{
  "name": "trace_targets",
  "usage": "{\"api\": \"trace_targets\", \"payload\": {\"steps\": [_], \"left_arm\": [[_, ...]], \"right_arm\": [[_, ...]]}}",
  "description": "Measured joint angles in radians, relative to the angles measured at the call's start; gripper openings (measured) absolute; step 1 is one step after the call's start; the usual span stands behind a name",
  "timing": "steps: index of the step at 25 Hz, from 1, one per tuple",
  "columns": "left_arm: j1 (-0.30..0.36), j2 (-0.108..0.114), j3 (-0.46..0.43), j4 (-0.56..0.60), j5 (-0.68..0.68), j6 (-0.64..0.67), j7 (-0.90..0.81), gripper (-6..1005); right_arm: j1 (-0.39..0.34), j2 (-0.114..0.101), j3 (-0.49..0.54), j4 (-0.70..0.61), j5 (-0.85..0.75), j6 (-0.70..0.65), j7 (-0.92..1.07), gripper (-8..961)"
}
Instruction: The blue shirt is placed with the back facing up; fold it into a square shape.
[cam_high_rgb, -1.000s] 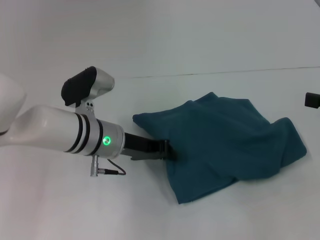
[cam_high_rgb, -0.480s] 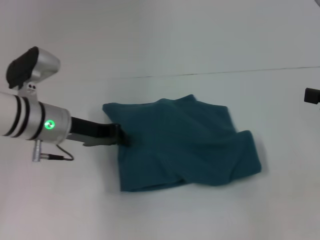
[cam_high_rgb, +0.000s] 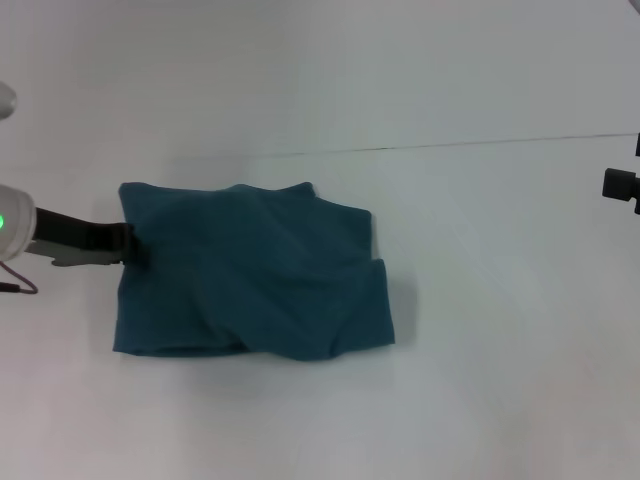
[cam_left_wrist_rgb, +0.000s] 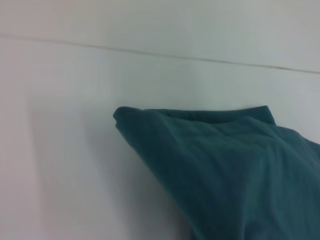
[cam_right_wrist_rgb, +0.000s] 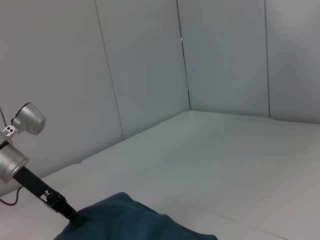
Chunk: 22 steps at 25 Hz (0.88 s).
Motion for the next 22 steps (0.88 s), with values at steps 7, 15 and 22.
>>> {"api": "trace_targets", "payload": {"steps": [7,15,22], "left_arm": [[0.004,0.005,-0.016,0.006,0.028,0.016,0.008,35],[0.016,-0.018,-0.003,0.058,0.022,0.040,0.033,104],[0.076,-0.057,-0.010,0.229,-0.044,0.040,0.105,218]], "right_arm": [[0.002,0.000,-0.004,0.000,0.003,0.000,0.000,899],[0.004,0.001,-0.006,0.005,-0.002,0.003,0.001,898],[0.005,0.004,-0.011,0.030,-0.002,0.001,-0.026,899]]}}
